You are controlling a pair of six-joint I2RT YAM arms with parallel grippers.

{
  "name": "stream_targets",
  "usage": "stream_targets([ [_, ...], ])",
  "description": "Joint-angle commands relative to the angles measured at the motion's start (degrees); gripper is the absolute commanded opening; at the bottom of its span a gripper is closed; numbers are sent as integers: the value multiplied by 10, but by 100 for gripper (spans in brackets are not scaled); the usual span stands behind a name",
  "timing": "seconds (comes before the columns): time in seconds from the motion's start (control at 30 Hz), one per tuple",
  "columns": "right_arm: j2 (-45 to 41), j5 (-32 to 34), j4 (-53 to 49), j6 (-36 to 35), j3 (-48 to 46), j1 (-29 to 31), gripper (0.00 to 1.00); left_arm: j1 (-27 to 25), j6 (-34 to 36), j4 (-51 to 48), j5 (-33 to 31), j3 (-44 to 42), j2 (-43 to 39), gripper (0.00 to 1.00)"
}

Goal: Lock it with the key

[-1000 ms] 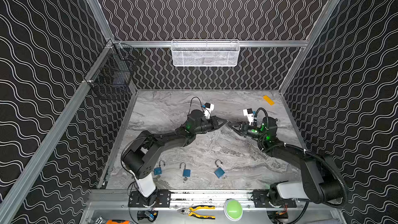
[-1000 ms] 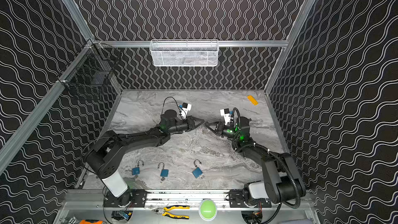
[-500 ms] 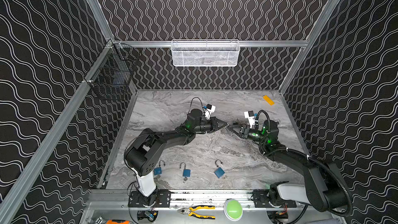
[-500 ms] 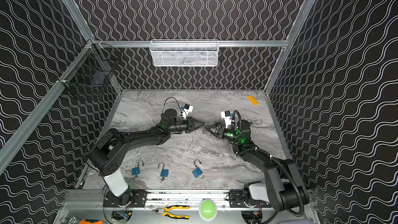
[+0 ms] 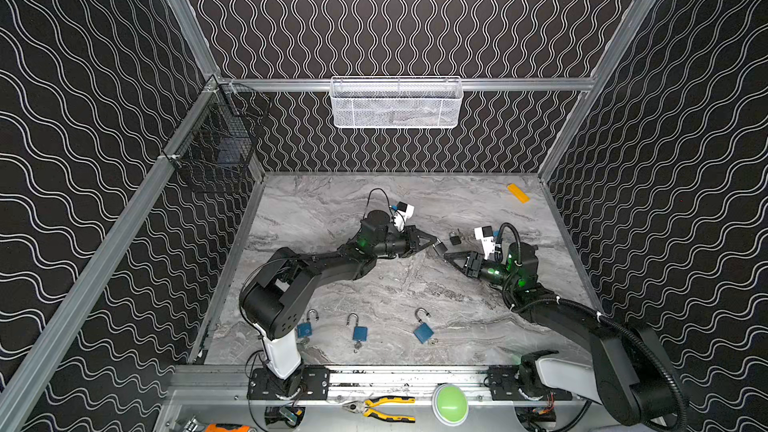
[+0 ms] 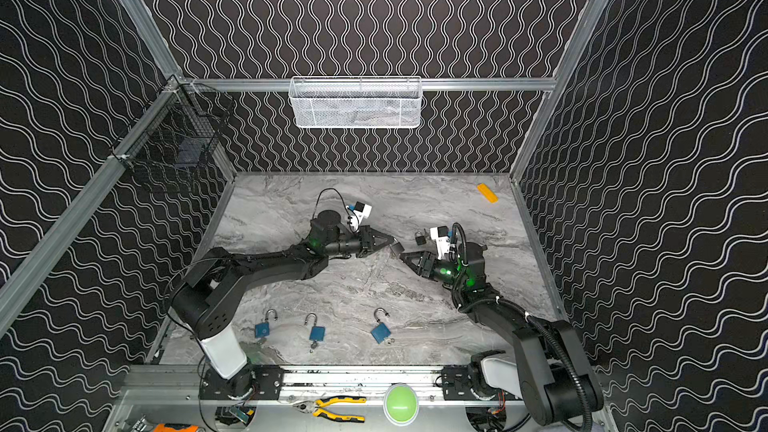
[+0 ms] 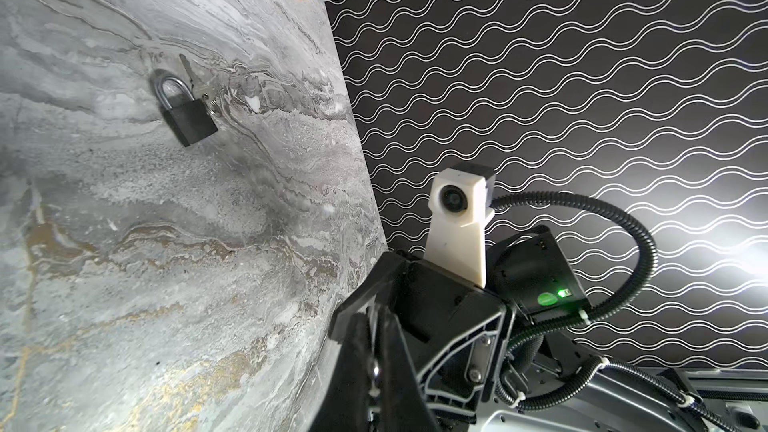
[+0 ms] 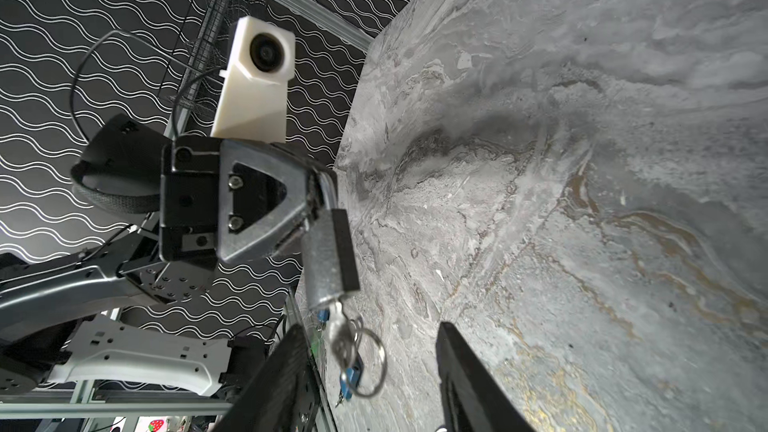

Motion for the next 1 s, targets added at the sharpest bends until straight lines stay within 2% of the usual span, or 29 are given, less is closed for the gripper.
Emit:
stream_targets([
  [0.0, 9, -9, 80, 26, -14, 0, 49, 1, -1, 29, 2, -3, -5, 0],
  [0.3, 19, -22, 135, 59, -21, -1, 46, 1, -3, 40, 0, -8, -4, 0],
  [0.73, 55, -45, 206, 94, -30, -1, 31, 1, -6, 47, 2, -11, -1, 0],
  [0.97, 64, -47, 210, 96, -27, -1, 23, 1, -9, 51, 3, -9, 4, 0],
])
